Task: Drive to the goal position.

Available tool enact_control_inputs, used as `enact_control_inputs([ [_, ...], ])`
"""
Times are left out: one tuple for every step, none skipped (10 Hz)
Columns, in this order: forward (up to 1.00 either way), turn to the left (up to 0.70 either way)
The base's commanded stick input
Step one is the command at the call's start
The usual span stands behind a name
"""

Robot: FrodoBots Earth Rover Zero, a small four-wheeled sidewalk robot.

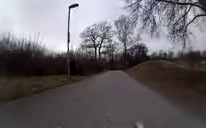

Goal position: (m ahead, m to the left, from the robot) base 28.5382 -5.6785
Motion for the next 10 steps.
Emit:
enact_control_inputs([
  [1.0, -0.4],
  [1.0, -0.4],
  [1.0, -0.4],
  [1.0, -0.34],
  [1.0, -0.04],
  [1.0, 0.0],
  [1.0, 0.0],
  [1.0, 0.0],
  [1.0, 0.0],
  [1.0, 0.0],
])
